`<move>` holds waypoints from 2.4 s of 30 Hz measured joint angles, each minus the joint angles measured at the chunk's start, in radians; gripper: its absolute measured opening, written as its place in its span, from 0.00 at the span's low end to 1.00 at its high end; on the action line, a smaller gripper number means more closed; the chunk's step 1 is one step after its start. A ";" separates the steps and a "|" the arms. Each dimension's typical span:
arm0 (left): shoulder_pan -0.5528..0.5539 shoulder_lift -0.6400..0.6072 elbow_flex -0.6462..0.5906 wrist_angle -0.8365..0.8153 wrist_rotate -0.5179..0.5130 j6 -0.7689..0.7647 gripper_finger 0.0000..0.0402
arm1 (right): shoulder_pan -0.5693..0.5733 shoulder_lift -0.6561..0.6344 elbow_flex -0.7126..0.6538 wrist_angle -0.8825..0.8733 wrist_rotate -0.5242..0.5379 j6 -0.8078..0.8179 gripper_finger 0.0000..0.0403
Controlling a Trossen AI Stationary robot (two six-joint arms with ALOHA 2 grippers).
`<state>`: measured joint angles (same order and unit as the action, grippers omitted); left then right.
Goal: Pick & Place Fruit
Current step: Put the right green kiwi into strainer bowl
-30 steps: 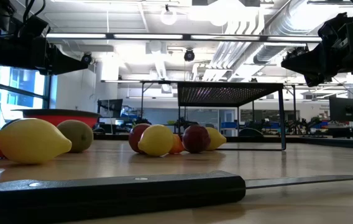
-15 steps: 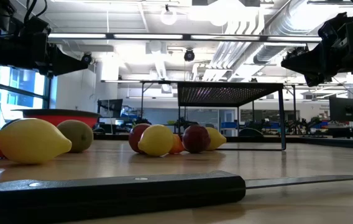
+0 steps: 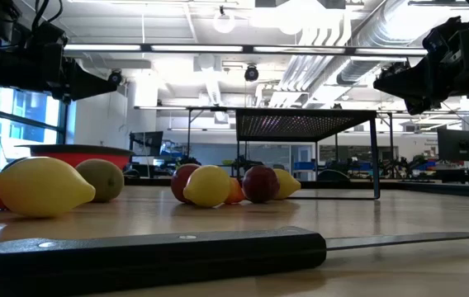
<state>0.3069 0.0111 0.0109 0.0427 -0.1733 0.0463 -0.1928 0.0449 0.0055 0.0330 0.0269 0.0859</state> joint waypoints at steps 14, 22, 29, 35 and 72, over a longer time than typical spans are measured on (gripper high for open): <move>0.000 0.000 0.000 0.000 0.000 -0.235 0.03 | 0.000 0.000 0.000 0.001 0.000 0.201 0.00; 0.000 0.000 0.000 0.000 0.000 -0.235 0.03 | 0.000 0.000 0.000 0.001 0.000 0.198 0.00; 0.000 0.000 0.000 0.000 0.000 -0.235 0.03 | 0.000 0.000 0.000 0.001 0.000 0.198 0.00; 0.000 0.000 0.000 0.000 0.000 -0.235 0.03 | 0.000 0.000 0.000 0.001 0.000 0.198 0.00; 0.000 0.000 0.000 0.000 0.000 -0.235 0.03 | 0.000 0.000 0.000 0.001 -0.003 0.198 0.00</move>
<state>0.3070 0.0111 0.0109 0.0426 -0.1730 -0.1886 -0.1925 0.0450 0.0055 0.0341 0.0238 0.2840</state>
